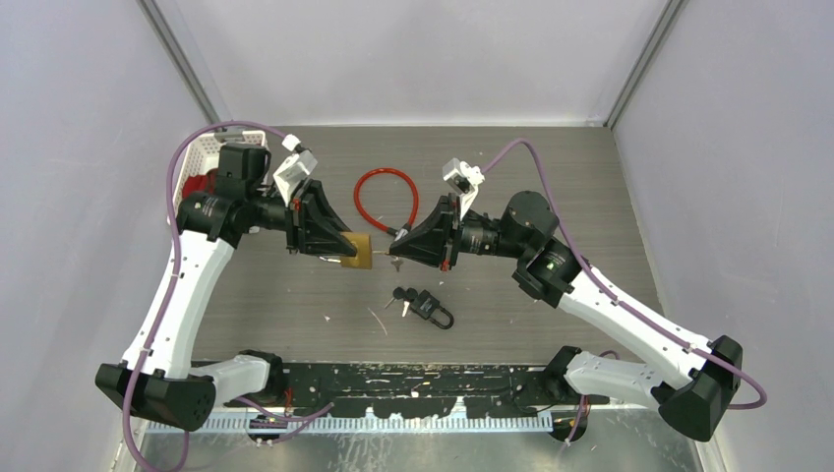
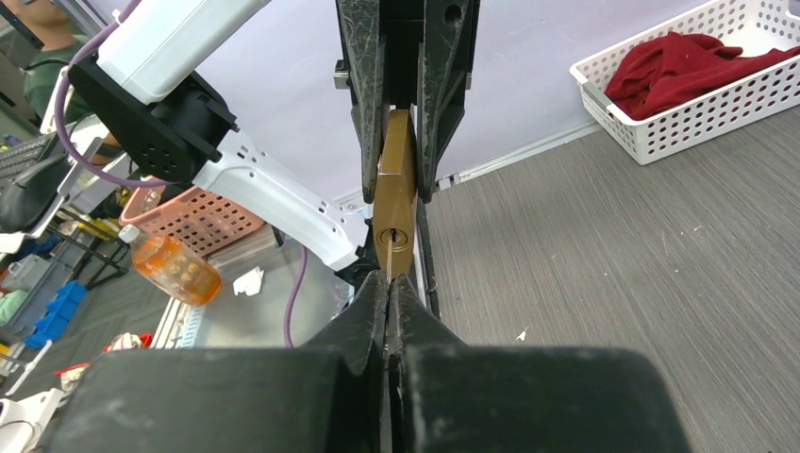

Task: Unlock with the key
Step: Unlock the lock.

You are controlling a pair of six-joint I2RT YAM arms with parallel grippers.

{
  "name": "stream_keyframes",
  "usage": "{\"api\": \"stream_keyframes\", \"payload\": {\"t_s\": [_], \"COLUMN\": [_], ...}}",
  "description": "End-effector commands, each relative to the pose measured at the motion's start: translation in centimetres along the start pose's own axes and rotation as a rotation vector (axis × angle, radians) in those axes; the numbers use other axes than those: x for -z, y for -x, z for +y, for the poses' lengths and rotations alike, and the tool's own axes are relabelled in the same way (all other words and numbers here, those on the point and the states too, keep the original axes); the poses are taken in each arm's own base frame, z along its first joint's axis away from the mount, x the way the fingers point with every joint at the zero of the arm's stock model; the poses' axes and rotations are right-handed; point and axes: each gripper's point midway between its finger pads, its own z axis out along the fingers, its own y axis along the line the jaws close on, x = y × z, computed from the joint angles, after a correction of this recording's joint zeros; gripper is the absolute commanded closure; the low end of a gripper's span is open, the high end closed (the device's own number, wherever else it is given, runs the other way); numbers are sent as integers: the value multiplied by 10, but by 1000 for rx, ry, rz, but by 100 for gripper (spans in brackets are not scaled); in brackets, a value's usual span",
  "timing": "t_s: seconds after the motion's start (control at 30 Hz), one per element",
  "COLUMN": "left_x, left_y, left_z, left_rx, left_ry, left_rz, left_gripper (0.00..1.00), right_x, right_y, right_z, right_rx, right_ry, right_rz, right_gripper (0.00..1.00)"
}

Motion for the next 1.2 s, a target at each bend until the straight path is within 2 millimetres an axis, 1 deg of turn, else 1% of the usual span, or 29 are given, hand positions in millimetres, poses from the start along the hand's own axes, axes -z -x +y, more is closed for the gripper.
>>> {"api": "stream_keyframes", "payload": {"t_s": [0.0, 0.17, 0.67, 0.9, 1.0, 1.17], "left_x": [3, 3, 3, 3, 3, 3], "left_y": [24, 24, 25, 25, 25, 26], "left_z": [-42, -42, -43, -44, -45, -45], "left_rx": [-70, -71, -75, -77, -80, -78], "left_ry": [-188, -187, -186, -186, -185, -185], "left_rz": [-78, -78, -78, -78, -77, -77], "left_gripper": [100, 100, 100, 100, 100, 100], "right_x": [-3, -3, -7, -9, -8, -3], "right_y": [13, 11, 14, 9, 7, 11], "right_z": [12, 11, 10, 5, 1, 4], "right_rx": [46, 45, 49, 56, 62, 91], "right_ry": [52, 50, 47, 29, 9, -6], "right_rz": [-41, -39, -70, -55, -47, -50], "right_gripper": [99, 99, 99, 99, 99, 99]}}
